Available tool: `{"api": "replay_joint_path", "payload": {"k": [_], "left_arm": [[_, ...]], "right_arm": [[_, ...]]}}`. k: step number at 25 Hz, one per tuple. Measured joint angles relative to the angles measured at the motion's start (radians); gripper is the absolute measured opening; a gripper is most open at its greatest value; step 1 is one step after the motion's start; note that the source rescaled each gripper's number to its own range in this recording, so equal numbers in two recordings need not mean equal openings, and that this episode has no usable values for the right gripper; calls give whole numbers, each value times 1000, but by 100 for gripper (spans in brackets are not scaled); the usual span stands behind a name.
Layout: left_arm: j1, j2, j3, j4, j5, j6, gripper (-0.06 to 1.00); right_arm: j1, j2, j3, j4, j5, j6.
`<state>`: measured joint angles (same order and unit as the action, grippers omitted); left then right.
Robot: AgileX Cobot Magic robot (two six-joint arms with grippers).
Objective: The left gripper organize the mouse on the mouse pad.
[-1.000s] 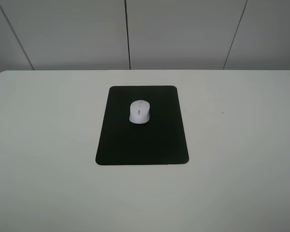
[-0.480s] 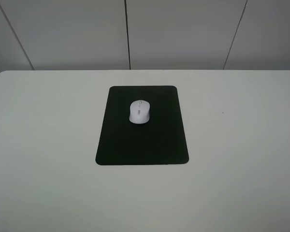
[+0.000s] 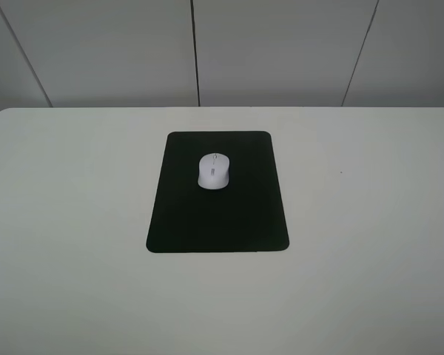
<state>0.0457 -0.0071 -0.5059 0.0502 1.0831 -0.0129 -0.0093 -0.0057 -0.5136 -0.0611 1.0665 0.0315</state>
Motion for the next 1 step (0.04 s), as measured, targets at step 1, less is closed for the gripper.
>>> {"api": "replay_joint_path", "payload": {"k": [1], "left_arm": [[0,0,0,0,0,0,100]], "right_arm": [[0,0,0,0,0,0]]}}
